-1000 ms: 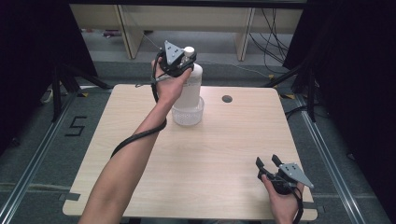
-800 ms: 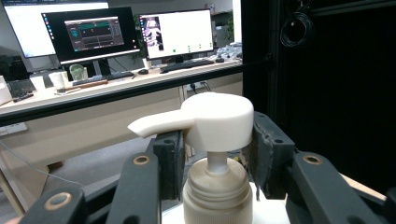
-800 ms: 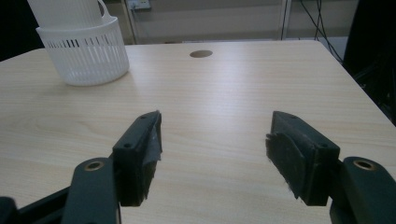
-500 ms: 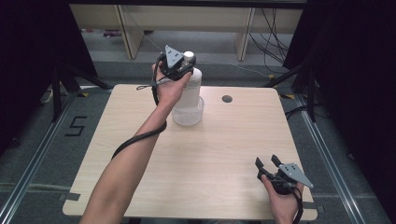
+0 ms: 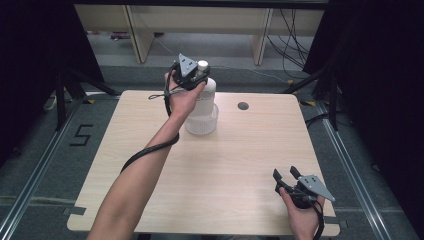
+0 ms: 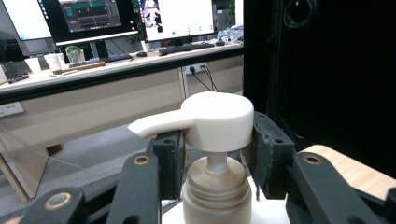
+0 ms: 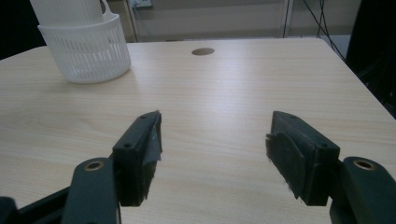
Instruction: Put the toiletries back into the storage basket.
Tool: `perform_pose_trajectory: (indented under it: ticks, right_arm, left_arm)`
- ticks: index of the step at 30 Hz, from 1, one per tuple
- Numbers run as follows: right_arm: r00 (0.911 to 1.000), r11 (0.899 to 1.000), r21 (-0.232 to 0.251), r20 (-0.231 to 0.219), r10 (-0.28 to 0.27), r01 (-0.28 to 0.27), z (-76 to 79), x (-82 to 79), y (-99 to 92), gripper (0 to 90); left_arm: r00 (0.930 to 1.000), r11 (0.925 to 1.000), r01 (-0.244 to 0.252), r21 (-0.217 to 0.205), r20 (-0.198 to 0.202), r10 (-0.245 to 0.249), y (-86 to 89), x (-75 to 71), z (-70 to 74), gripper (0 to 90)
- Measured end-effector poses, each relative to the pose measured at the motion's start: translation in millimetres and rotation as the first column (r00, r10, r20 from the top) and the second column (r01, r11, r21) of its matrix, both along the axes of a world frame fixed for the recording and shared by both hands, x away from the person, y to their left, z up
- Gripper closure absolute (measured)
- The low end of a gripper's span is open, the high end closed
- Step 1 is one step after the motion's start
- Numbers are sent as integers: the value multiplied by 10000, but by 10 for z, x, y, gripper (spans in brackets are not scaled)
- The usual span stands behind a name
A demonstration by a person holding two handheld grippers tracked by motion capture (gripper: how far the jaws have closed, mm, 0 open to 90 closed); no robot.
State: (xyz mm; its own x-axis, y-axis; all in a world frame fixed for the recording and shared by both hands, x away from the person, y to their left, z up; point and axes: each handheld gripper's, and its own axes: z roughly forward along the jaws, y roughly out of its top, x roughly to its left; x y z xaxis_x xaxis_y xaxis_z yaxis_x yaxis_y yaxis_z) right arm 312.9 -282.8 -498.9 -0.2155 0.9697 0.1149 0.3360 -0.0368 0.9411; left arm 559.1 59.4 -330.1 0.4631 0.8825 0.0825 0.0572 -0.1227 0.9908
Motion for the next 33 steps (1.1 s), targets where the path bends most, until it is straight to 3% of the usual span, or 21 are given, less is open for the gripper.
perform_pose_trajectory:
  ticks: [1,6,19,22,25,31,33]
  right_arm:
    - [10000,9999,-158,91,-37,38,-10,9,-7,355]
    - [10000,10000,10,30,28,-28,-6,4,-8,355]
    - [10000,9998,-193,-21,-11,10,-9,3,-11,355]
    - [10000,10000,4,-35,61,-61,-12,5,2,355]
    - [10000,9999,-167,27,41,-40,-10,7,-14,355]
    - [9999,10000,-5,-159,-66,66,-10,-2,6,355]
    - [9999,9998,-170,-56,93,-94,-12,7,-11,355]
  left_arm:
    - [10000,10000,3,5,-25,-3,-3,2,-14,593]
    - [9998,10000,-8,21,-192,8,2,15,-75,594]
    - [9986,9999,45,124,-536,-38,-7,25,-239,593]
    - [9989,9997,45,236,-465,-34,1,35,-270,593]
    - [9969,10000,43,30,-781,-40,-17,21,-314,593]
    - [9985,9996,226,162,-507,-218,-9,37,-321,593]
    - [9984,9996,227,163,-519,-218,-5,36,-322,592]
